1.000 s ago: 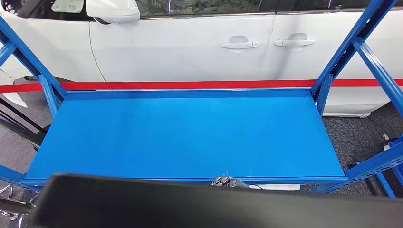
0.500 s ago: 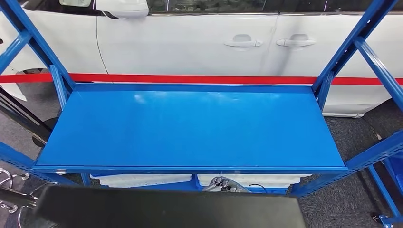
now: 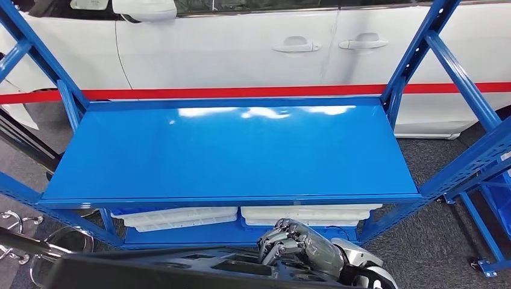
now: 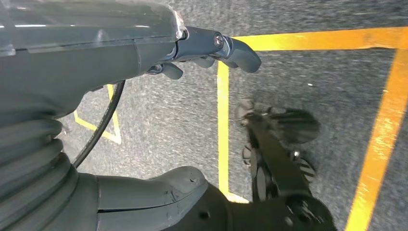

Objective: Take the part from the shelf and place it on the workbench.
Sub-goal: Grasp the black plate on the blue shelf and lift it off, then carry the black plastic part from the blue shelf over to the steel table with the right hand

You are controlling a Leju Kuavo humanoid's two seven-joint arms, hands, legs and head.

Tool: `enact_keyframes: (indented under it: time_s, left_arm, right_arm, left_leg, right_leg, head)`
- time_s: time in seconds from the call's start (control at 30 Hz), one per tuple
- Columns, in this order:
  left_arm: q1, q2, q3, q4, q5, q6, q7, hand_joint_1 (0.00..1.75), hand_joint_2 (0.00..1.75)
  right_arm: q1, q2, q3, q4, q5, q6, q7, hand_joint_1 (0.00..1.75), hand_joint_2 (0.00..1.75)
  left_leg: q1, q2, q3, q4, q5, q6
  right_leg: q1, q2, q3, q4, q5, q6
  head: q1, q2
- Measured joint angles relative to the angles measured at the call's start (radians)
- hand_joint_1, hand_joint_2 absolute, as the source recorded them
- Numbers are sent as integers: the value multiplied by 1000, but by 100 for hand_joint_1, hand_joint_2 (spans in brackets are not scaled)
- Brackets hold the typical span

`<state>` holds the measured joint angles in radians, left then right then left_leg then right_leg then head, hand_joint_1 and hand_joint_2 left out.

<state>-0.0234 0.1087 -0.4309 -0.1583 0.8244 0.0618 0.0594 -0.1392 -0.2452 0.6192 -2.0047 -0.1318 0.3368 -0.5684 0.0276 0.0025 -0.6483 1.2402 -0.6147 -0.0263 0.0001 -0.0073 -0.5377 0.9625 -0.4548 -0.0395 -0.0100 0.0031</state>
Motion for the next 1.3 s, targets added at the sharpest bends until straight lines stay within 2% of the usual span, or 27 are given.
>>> enact_keyframes:
  time_s: [0.03,0.07,0.13,0.2,0.27,0.33,0.37,0.4,0.47,0.5,0.53,0.57,0.6,0.67,0.7,0.73,0.8,0.87,0.9,1.0,1.03,1.07,1.1,1.13,1.2,1.23,1.3]
  left_arm:
    - [1,0,0,0,1,0,-1,0,175]
    - [1,0,1,0,2,0,-3,0,175]
    - [1,0,3,0,5,0,-8,0,175]
    - [1,0,5,0,10,0,-12,0,175]
    - [1,0,6,0,13,0,-15,0,175]
    - [1,-1,6,0,13,-1,-16,0,175]
    - [1,-2,6,0,13,-2,-17,0,175]
    - [2,-3,6,0,13,-2,-18,0,175]
    - [2,-4,6,0,13,-2,-19,0,175]
    - [2,-4,6,0,13,-3,-19,0,175]
    - [2,-4,6,0,13,-3,-19,0,175]
    - [2,-4,6,0,13,-3,-19,0,175]
    - [2,-4,6,0,13,-3,-19,0,175]
    - [2,-4,6,0,13,-2,-19,0,175]
    - [2,-5,6,0,13,-2,-18,0,175]
    - [1,-6,6,0,12,-2,-18,0,175]
    - [2,-6,6,0,11,-2,-17,0,175]
    - [3,-6,5,1,9,-4,-16,0,175]
    - [3,-6,5,1,7,-7,-17,0,175]
    - [1,-6,3,1,1,-16,-23,0,175]
    - [1,-6,3,1,-1,-19,-24,0,175]
    - [1,-6,3,1,-2,-20,-25,0,175]
    - [1,-6,2,1,-2,-21,-27,0,175]
    - [0,-6,2,1,-3,-21,-28,0,175]
    - [-3,-6,-1,1,-4,-24,-34,0,175]
    - [-5,-5,-2,1,-4,-25,-37,0,175]
    - [-8,-4,-3,1,-5,-28,-43,0,175]
  right_arm:
    - [0,-2,0,0,1,0,0,175,175]
    - [-1,-5,0,0,2,1,1,175,175]
    - [-5,-12,-2,0,3,1,3,175,175]
    - [-11,-18,-4,0,4,2,6,175,175]
    - [-16,-24,-7,-1,5,1,8,175,175]
    - [-17,-31,-9,-1,6,-1,9,175,175]
    - [-16,-35,-11,-2,6,-4,10,175,175]
    - [-15,-38,-13,-3,7,-8,10,175,175]
    - [-11,-44,-17,-4,9,-15,11,175,175]
    - [-8,-45,-18,-4,10,-16,11,175,175]
    - [-6,-47,-19,-4,10,-16,11,175,175]
    - [-5,-48,-20,-4,10,-16,11,175,175]
    - [-4,-49,-21,-4,10,-16,11,175,175]
    - [-4,-50,-23,-7,14,-18,11,175,175]
    - [-3,-50,-23,-9,17,-21,11,175,175]
    - [-2,-50,-23,-12,21,-26,10,175,175]
    - [2,-50,-24,-19,32,-38,10,175,175]
    - [5,-50,-24,-24,43,-49,9,175,175]
    - [5,-50,-24,-26,47,-53,9,175,175]
    - [4,-50,-23,-32,53,-59,12,175,175]
    - [4,-50,-23,-33,53,-59,13,175,175]
    - [4,-50,-23,-34,53,-60,14,175,175]
    - [4,-50,-23,-34,53,-60,15,175,175]
    - [3,-51,-23,-34,53,-60,17,175,175]
    - [-1,-51,-23,-36,53,-57,18,175,175]
    - [-5,-51,-23,-38,53,-54,19,175,175]
    - [-15,-51,-23,-43,53,-50,20,175,175]
  left_leg:
    - [0,0,0,28,-2,0]
    - [-1,0,19,17,17,2]
    - [-3,0,106,-112,78,11]
    - [-9,-1,188,-251,106,21]
    - [-16,-2,210,-299,106,27]
    - [-11,0,200,-306,117,37]
    - [-8,3,192,-307,125,45]
    - [-5,6,182,-307,133,53]
    - [-7,9,158,-297,145,63]
    - [-8,10,144,-293,151,63]
    - [-8,10,132,-289,157,62]
    - [-7,10,121,-285,163,60]
    - [-7,10,112,-282,168,57]
    - [-7,9,101,-279,177,50]
    - [-7,8,97,-278,182,45]
    - [-7,8,93,-278,188,38]
    - [-5,8,86,-278,201,23]
    - [-5,7,73,-264,184,13]
    - [-5,6,60,-235,152,10]
    - [-4,5,-1,-42,15,6]
    - [-4,5,-12,15,-4,5]
    - [-4,4,-9,43,2,4]
    - [-4,5,10,36,28,4]
    - [-4,4,46,-6,62,6]
    - [-6,4,151,-155,100,14]
    - [-8,3,196,-225,97,18]
    - [-13,2,234,-298,85,23]
  right_leg:
    - [3,0,-11,3,6,0]
    - [5,0,-20,5,12,0]
    - [6,0,-31,7,21,4]
    - [8,0,-37,10,30,12]
    - [8,-1,-44,10,43,24]
    - [8,0,-53,15,41,36]
    - [7,2,-62,34,19,43]
    - [5,4,-77,74,-20,49]
    - [-3,7,-120,209,-115,61]
    - [-6,7,-137,274,-144,66]
    - [-10,7,-142,314,-151,70]
    - [-13,6,-128,316,-134,72]
    - [-15,6,-95,277,-103,73]
    - [-15,7,5,127,-51,67]
    - [-13,7,47,56,-45,61]
    - [-10,8,71,12,-47,55]
    - [-5,8,76,-13,-50,45]
    - [-9,2,63,-18,-35,29]
    - [-11,0,54,-20,-25,20]
    - [-9,-4,13,-7,-4,7]
    - [-7,-5,-3,-1,3,6]
    - [-6,-5,-18,5,10,6]
    - [-5,-5,-32,10,17,8]
    - [-4,-4,-44,13,25,10]
    - [-3,-4,-60,18,40,17]
    - [-1,-4,-65,20,47,22]
    - [1,-5,-72,22,62,33]
  head:
    - [0,0]
    - [0,0]
    - [0,0]
    - [0,0]
    - [0,0]
    - [0,0]
    - [0,0]
    - [1,0]
    - [1,0]
    - [1,0]
    - [1,0]
    - [1,0]
    - [1,0]
    - [1,0]
    - [1,0]
    - [1,0]
    - [1,0]
    - [1,0]
    - [0,0]
    - [0,0]
    - [0,0]
    - [0,0]
    - [0,0]
    - [0,0]
    - [0,0]
    - [0,0]
    - [0,0]
